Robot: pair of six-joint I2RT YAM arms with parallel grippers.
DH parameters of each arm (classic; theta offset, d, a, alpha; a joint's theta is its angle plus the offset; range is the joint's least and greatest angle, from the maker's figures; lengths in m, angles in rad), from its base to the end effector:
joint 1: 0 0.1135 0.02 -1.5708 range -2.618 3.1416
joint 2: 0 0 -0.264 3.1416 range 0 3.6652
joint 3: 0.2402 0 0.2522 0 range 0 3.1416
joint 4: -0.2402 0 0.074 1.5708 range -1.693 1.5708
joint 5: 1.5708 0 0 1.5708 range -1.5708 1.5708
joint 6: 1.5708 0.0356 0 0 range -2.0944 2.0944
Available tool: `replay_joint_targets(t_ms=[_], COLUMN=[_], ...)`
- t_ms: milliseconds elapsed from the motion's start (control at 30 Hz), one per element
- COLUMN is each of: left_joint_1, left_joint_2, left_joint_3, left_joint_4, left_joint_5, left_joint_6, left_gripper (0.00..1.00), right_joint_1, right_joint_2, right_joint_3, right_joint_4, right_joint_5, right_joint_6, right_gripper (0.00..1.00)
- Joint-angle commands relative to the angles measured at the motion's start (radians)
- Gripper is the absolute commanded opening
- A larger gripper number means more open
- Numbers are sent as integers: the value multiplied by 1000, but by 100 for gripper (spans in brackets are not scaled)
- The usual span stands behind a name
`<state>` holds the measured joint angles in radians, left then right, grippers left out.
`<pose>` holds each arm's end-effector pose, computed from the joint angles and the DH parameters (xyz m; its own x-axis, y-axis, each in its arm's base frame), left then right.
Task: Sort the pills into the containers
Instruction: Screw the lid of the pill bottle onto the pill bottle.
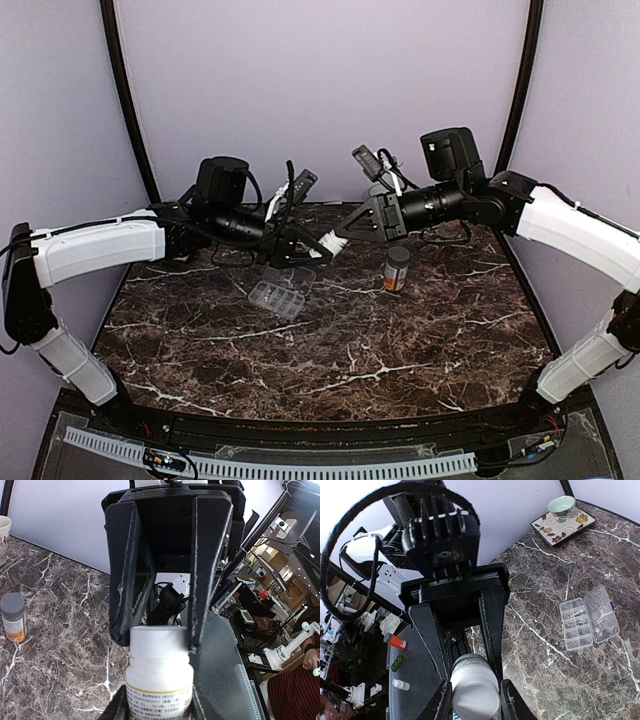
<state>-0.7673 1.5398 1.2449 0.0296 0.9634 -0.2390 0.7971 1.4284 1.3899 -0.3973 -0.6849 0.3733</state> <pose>0.2350 -0.2672 0.3389 -0.4122 0.2098 -0.8866 0.8944 -0.0922 -0.4376 0.2087 0.2459 0.3825 -0.6229 -0.2334 -0.7467 -0.7814 0.2321 0.5793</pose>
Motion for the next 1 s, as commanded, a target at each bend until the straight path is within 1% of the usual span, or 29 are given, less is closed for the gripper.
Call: replay_joint_targets(t_ms=[0,67,267,400,700,967], left_joint_1=[6,7,8,8,2,-38], left_joint_2=[-1,-2,-4,-8,-46,-73], left_joint_3=[37,37,37,39,35,34], left_joint_4=[29,30,40,41,4,9], left_joint_5=[13,12,9,-27,-211,-441], left_joint_6=[0,-1,-3,9,91,158], left_gripper=[0,0,0,0,0,0], right_joint_1=[3,3,3,8,15,31], right_joint_2=[10,10,13,14,52,96], right_joint_3=[13,13,15,12,54,127], right_joint_4=[13,13,12,22,11,-59], right_joint_5=[-27,-28,-32,-33,-5,71], right_joint_6=[-13,-14,-7,12,79,117], right_gripper=[26,25,16,13,11,5])
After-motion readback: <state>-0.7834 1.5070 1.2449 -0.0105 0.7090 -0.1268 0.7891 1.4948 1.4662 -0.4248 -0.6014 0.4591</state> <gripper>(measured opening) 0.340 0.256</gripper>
